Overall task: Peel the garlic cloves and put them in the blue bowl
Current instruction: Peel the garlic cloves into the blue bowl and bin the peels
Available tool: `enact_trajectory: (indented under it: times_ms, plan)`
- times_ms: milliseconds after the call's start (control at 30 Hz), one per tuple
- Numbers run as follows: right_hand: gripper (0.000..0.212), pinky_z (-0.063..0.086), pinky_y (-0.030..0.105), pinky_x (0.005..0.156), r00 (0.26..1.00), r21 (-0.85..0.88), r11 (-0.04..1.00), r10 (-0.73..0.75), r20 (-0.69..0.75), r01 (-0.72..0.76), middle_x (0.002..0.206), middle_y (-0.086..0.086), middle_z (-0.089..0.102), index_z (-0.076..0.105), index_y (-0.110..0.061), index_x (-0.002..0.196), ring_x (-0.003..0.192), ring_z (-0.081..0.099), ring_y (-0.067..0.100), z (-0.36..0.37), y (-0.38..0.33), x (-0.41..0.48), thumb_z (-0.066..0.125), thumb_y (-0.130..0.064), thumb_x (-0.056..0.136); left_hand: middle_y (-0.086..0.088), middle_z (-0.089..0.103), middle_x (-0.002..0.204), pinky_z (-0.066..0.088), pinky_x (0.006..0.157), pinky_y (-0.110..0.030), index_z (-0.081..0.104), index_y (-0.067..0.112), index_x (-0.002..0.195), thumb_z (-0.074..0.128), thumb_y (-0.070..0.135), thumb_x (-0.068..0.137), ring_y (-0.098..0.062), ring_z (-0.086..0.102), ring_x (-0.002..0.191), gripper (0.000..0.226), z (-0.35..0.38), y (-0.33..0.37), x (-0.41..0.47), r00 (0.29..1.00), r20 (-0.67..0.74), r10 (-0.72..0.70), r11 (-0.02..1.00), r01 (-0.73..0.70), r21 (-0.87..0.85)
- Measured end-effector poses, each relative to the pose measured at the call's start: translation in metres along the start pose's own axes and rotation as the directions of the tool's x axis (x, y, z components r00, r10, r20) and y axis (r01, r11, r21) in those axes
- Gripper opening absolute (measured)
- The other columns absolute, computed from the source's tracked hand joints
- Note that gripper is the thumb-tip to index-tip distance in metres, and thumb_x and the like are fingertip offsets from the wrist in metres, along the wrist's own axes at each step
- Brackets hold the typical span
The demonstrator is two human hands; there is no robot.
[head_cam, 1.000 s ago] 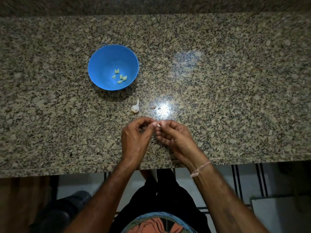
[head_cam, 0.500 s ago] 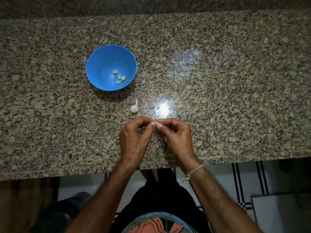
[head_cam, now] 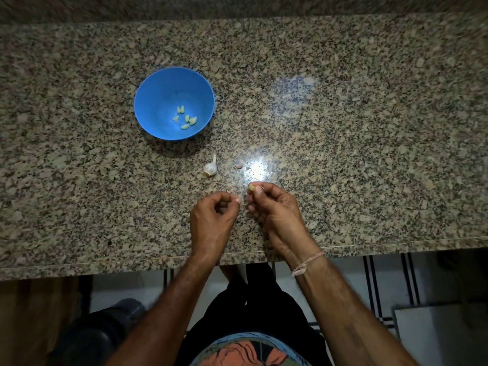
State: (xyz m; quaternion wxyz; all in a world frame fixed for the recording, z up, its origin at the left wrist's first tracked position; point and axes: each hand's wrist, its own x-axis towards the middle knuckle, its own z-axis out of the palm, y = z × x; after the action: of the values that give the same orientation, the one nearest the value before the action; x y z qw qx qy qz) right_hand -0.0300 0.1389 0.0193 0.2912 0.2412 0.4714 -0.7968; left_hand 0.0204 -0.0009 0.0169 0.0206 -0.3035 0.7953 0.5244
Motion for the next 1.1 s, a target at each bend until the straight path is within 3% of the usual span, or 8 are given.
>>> enact_trajectory:
  times_ms: [100,200,400,533,633,733,900,1100]
  plan:
    - [0.015,0.061,0.024,0.076,1.000,-0.027,1.000,-0.002,-0.004,0.002,0.099,0.012,0.076,0.073,-0.004,0.107,0.088,0.071,0.017,-0.003,-0.001,0.001,0.072,-0.002,0.092,0.011,0.075,0.084,0.063,0.074,-0.029,0.078,0.026,0.095,0.079,0.025,0.092,-0.004,0.070,0.079,0.003,0.000,0.005,0.001,0.999,-0.031,0.015,0.999,-0.014,0.031]
    - [0.014,0.062,0.029,0.081,0.999,-0.120,0.992,-0.038,-0.020,0.036,0.098,0.017,0.077,0.073,-0.003,0.105,0.089,0.073,0.023,-0.004,-0.001,-0.001,0.074,-0.002,0.092,0.014,0.078,0.097,0.062,0.083,-0.032,0.080,0.026,0.106,0.071,0.023,0.098,-0.002,0.071,0.092,0.012,-0.002,0.012,0.003,0.997,0.027,0.068,0.997,-0.066,-0.049]
    - [0.012,0.062,0.035,0.086,0.987,-0.327,0.932,-0.162,0.007,0.155,0.103,0.013,0.079,0.075,-0.003,0.107,0.096,0.076,0.024,-0.002,-0.006,-0.005,0.073,-0.004,0.095,0.010,0.078,0.094,0.062,0.086,-0.047,0.078,0.027,0.100,0.076,0.033,0.095,-0.012,0.074,0.095,0.008,-0.004,0.015,0.008,0.991,0.099,0.085,0.993,-0.075,-0.094]
    - [0.015,0.063,0.032,0.086,0.986,-0.268,0.955,-0.153,-0.063,0.131,0.105,0.013,0.078,0.074,0.000,0.108,0.101,0.076,0.027,0.002,-0.002,-0.008,0.074,-0.003,0.093,0.008,0.077,0.098,0.062,0.087,-0.050,0.078,0.028,0.097,0.076,0.033,0.094,-0.015,0.072,0.099,0.007,-0.001,0.012,0.010,0.995,0.096,0.021,0.992,-0.009,-0.124]
    - [0.013,0.063,0.038,0.089,0.982,-0.243,0.963,-0.152,-0.114,0.121,0.104,0.018,0.077,0.073,0.002,0.104,0.103,0.075,0.035,0.004,0.003,-0.009,0.075,0.000,0.092,0.006,0.075,0.099,0.061,0.087,-0.044,0.078,0.022,0.094,0.075,0.027,0.095,-0.013,0.071,0.097,0.006,0.002,0.012,0.008,0.998,0.064,0.004,0.993,0.004,-0.121]
    - [0.012,0.063,0.040,0.091,0.982,-0.244,0.962,-0.156,-0.107,0.126,0.103,0.018,0.078,0.073,0.002,0.103,0.103,0.075,0.035,0.006,0.005,-0.010,0.075,0.001,0.092,0.006,0.073,0.097,0.059,0.080,-0.035,0.074,0.020,0.094,0.071,0.023,0.098,-0.009,0.069,0.091,0.007,0.007,0.012,0.006,0.999,0.043,0.019,0.998,-0.017,-0.069]
    - [0.013,0.063,0.038,0.091,0.988,-0.216,0.969,-0.136,-0.078,0.117,0.102,0.017,0.078,0.073,0.002,0.104,0.101,0.076,0.030,0.007,0.003,-0.010,0.074,0.002,0.092,0.004,0.067,0.102,0.056,0.081,-0.039,0.065,0.021,0.100,0.056,0.027,0.106,-0.013,0.064,0.095,0.013,0.013,0.010,0.007,0.995,0.093,0.022,0.998,-0.028,0.064]
    - [0.017,0.063,0.031,0.085,0.999,-0.177,0.983,-0.048,-0.013,0.045,0.107,0.023,0.076,0.072,0.004,0.109,0.096,0.075,0.029,0.004,0.001,-0.006,0.073,0.002,0.092,-0.001,0.060,0.098,0.039,0.065,-0.031,0.058,0.017,0.096,0.048,0.023,0.110,-0.015,0.054,0.086,0.018,0.011,0.010,0.015,0.996,0.082,0.033,0.991,-0.043,0.127]
